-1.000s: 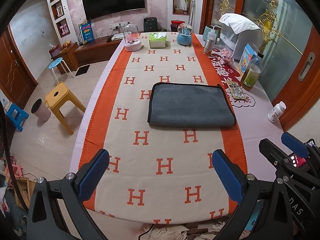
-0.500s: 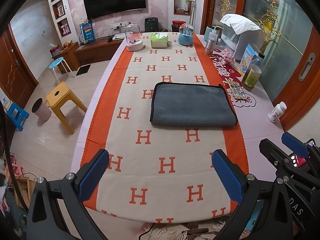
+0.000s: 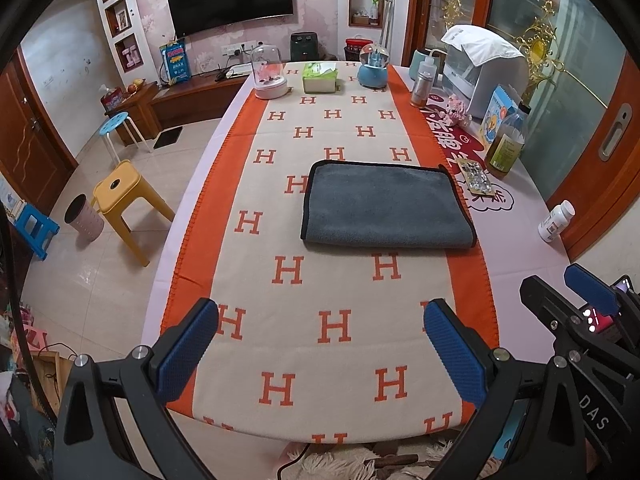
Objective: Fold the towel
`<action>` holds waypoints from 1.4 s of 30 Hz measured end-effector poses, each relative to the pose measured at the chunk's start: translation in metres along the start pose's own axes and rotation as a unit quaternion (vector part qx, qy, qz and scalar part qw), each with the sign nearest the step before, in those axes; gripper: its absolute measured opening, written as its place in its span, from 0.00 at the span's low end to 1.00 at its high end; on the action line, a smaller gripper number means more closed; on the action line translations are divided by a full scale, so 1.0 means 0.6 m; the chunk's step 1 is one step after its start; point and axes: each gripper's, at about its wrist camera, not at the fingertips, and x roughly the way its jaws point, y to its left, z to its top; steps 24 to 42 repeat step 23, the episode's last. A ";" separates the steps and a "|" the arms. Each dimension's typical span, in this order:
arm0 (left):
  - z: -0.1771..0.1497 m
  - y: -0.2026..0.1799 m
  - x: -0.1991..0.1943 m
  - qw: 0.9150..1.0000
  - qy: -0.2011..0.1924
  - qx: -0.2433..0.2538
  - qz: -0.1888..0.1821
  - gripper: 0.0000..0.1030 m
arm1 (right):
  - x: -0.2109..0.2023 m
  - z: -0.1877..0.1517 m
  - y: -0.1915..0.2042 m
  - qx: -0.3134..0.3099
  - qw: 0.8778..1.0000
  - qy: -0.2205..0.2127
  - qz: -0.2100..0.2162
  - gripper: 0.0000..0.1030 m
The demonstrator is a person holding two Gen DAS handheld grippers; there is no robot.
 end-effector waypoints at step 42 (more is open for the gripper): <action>-0.026 0.032 -0.013 1.000 0.007 0.002 0.001 0.99 | 0.000 0.000 -0.002 0.001 1.000 0.001 0.001 0.57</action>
